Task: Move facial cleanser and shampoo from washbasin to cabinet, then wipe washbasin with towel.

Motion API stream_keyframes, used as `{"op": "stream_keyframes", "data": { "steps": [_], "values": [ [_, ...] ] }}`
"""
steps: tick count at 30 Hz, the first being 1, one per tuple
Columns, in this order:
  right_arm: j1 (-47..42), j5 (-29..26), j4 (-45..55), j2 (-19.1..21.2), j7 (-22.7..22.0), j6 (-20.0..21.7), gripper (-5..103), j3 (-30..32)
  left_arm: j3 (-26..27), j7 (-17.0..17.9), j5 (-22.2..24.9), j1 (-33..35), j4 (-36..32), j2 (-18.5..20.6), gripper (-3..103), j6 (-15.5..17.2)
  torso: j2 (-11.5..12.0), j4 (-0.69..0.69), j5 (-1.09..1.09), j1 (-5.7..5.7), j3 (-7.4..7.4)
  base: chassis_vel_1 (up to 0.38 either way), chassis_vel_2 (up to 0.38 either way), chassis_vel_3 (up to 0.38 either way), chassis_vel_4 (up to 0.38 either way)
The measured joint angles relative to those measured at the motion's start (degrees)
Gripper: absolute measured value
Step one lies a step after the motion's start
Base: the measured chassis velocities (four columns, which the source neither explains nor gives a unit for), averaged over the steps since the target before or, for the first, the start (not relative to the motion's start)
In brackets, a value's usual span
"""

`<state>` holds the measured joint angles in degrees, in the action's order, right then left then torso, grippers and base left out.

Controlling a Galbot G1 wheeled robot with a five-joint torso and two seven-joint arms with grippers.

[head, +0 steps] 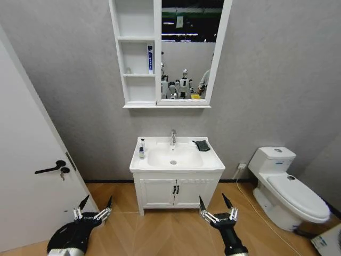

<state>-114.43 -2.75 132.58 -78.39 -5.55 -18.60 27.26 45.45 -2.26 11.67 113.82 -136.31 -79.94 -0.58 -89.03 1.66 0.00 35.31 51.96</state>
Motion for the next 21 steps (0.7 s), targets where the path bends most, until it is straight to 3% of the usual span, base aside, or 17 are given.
{"op": "stream_keyframes", "data": {
  "steps": [13,21],
  "values": [
    [0.4,-0.1,-0.8,-0.1,0.2,-0.7,100,0.1,-0.1,0.1,0.2,-0.2,0.3,-0.1,98,0.0,0.0,0.01,0.00,-0.05,-0.01,0.000,0.000,0.000,0.000],
    [0.4,-0.7,-1.4,-0.3,2.9,-1.2,100,0.5,0.0,0.1,0.3,-0.6,0.6,0.0,98,0.0,0.0,0.01,0.00,-0.05,-0.02,0.000,0.000,0.000,0.000]
  ]
}}
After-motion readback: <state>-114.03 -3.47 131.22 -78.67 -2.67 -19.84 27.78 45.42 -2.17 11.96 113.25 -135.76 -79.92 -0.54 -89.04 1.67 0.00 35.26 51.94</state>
